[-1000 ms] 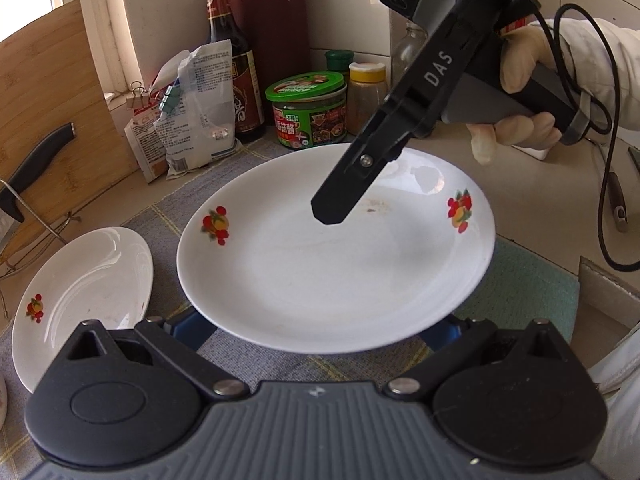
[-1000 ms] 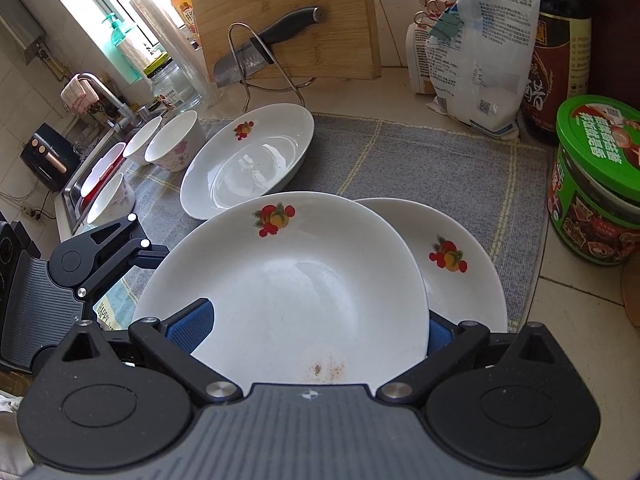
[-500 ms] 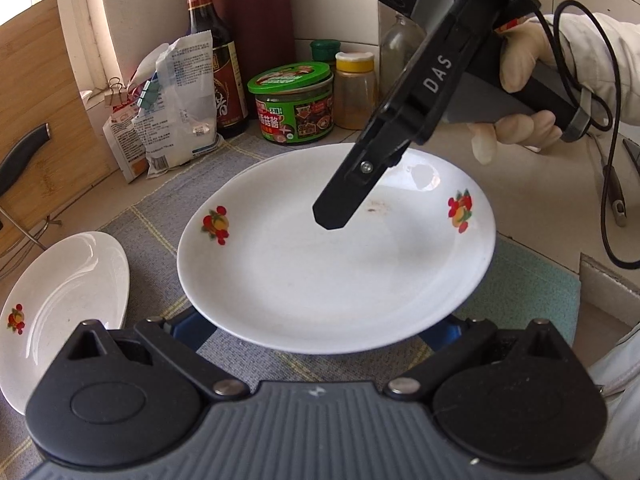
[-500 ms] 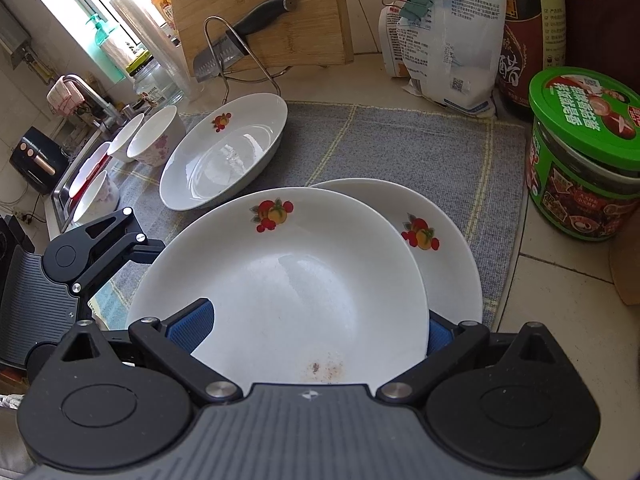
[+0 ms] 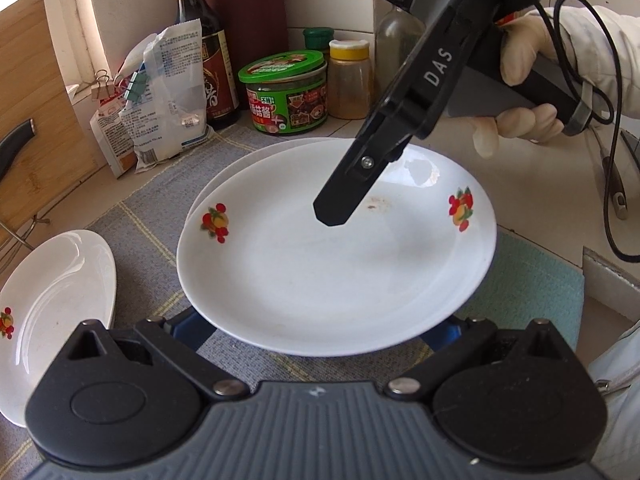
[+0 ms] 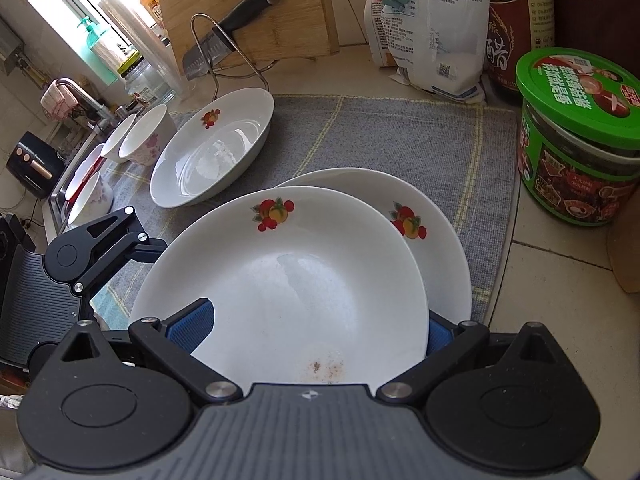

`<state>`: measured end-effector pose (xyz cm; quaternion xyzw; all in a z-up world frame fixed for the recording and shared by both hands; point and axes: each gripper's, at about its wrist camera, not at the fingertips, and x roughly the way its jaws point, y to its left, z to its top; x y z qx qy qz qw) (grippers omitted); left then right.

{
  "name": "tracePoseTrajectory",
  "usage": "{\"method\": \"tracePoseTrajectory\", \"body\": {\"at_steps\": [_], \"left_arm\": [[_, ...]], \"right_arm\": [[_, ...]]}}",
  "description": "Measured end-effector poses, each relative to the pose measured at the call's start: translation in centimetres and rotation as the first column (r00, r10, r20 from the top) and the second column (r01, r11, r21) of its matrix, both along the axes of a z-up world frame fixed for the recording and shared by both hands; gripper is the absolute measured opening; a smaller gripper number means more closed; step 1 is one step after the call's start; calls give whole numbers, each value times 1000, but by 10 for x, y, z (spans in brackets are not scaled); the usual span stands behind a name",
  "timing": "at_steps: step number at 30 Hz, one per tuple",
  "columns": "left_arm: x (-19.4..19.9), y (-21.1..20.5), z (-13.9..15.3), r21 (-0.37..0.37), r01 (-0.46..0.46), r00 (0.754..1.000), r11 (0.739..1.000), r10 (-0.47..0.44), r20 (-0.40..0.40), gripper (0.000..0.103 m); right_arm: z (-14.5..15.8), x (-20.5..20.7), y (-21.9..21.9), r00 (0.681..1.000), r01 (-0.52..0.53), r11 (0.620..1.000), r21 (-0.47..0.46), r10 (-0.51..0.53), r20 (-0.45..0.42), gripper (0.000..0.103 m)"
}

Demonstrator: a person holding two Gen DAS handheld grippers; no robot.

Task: Organize plates and bowls
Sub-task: 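Lower the large flower plate onto the flower plate beside the green jar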

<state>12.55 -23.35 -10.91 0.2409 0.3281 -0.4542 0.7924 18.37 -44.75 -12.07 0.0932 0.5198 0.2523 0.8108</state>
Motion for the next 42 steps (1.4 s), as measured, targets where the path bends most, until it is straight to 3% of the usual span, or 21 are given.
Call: {"method": "tracePoseTrajectory", "body": {"at_steps": [42], "left_arm": [[5, 2, 1, -11, 15, 1000, 1000, -14, 9, 102]], "right_arm": [[10, -10, -9, 997, 69, 997, -22, -69, 17, 103]]}}
